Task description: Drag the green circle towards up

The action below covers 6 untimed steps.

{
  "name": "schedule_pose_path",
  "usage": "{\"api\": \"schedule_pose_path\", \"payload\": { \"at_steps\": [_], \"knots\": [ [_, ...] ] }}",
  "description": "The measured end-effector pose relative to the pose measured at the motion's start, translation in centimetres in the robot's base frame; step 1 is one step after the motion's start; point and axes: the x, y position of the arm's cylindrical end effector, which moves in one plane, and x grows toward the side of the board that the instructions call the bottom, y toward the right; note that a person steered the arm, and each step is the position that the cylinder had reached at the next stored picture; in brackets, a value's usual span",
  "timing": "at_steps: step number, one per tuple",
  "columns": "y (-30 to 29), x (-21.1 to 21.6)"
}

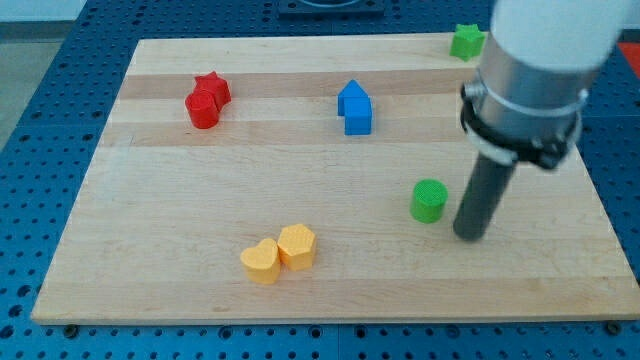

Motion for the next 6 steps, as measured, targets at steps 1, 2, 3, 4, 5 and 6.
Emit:
{"api": "schedule_pose_path", "payload": {
  "at_steps": [1, 2, 3, 4, 5, 6],
  "knots": [
    [-2.3, 2.9],
    [-4.3, -1.1],
    [-4.3, -6.6],
    [-4.3, -10.2],
    [-4.3, -8.3],
    [-4.9, -8.5]
  ]
}}
